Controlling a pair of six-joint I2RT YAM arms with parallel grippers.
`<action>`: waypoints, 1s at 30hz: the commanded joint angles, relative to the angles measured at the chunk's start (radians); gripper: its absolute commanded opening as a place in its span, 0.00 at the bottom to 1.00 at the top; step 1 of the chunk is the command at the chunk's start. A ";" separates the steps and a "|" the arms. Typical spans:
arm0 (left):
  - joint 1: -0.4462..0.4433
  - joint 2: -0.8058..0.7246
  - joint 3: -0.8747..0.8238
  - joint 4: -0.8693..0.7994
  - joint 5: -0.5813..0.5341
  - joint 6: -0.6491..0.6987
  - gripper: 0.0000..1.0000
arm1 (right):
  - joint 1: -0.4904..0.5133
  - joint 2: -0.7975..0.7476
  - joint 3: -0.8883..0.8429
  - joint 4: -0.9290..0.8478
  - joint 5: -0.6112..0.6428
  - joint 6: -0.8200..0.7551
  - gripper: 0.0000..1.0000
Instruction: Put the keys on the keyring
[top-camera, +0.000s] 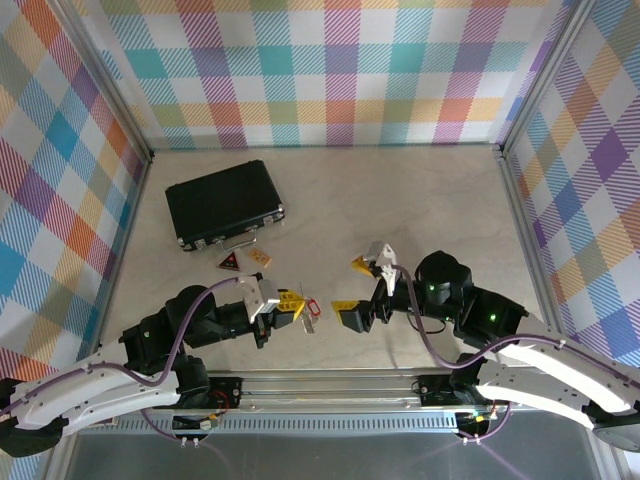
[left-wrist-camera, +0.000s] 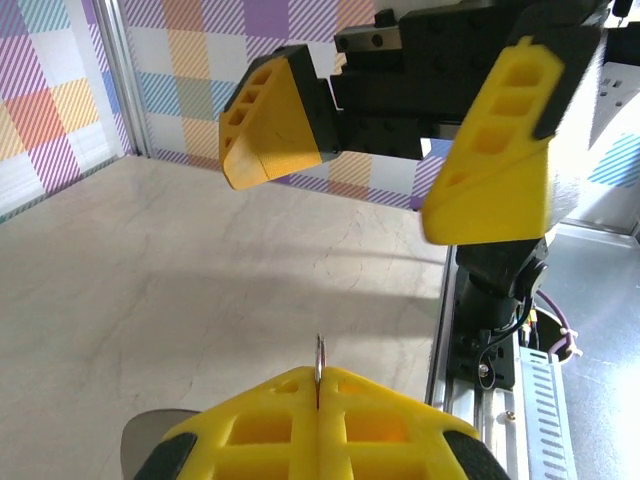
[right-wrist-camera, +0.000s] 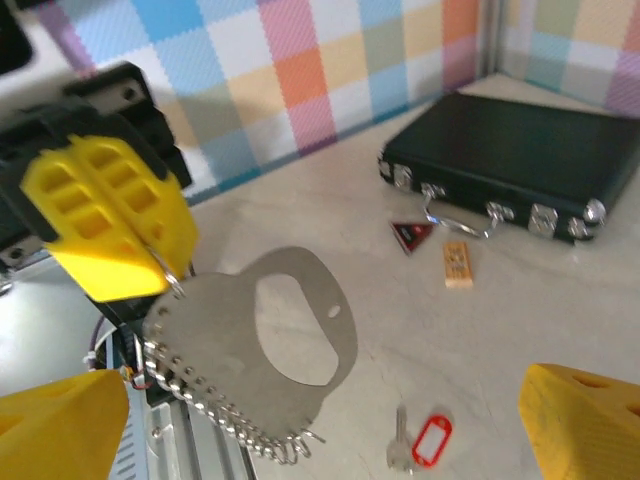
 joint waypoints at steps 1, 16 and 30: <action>-0.005 -0.018 -0.016 0.031 -0.017 -0.022 0.00 | -0.023 0.007 0.042 -0.096 0.052 0.060 0.99; -0.005 -0.049 -0.012 0.019 -0.031 -0.045 0.00 | -0.296 0.190 -0.001 -0.135 -0.182 0.211 0.99; -0.005 -0.091 -0.018 -0.043 -0.106 -0.087 0.00 | -0.296 0.556 0.034 -0.061 -0.207 0.174 0.99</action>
